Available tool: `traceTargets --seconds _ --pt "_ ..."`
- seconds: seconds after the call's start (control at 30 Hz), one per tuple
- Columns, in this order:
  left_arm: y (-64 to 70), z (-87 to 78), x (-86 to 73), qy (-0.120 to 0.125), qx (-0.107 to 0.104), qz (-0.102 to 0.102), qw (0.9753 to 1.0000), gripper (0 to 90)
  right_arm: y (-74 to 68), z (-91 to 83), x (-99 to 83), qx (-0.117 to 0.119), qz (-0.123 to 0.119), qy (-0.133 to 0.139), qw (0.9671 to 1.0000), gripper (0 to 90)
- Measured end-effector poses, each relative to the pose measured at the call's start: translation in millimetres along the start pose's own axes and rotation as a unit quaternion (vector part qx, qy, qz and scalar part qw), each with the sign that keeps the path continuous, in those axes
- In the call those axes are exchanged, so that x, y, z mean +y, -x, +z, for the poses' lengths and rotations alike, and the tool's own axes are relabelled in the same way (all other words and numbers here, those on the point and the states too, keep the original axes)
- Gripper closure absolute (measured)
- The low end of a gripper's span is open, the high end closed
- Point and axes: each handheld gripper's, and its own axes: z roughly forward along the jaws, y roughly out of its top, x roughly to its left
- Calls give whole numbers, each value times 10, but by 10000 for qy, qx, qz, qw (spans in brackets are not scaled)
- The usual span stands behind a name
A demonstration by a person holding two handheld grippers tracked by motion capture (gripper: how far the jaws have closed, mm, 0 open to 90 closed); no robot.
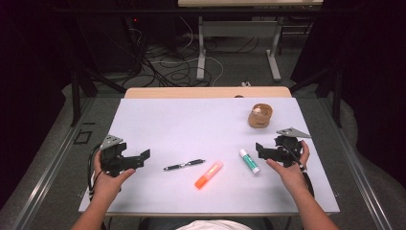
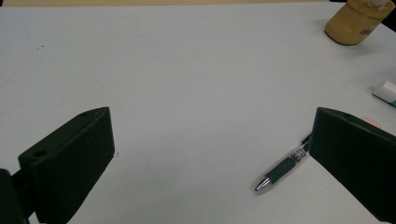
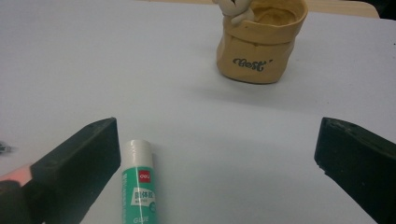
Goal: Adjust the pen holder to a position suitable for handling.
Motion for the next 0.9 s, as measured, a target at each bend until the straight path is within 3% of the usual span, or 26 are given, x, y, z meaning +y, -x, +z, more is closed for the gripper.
traceTargets --seconds 0.2,0.5,0.9 --pt "-14 36 -7 -31 1 -42 10000 3 41 79 -26 -14 -104 -124 9999 83" --pt "14 -1 -18 -14 50 -21 10000 3 89 163 44 -15 -21 -220 9998 159" --pt "8 -4 -39 34 109 -33 9999 4 243 290 444 -141 228 -294 9992 192"
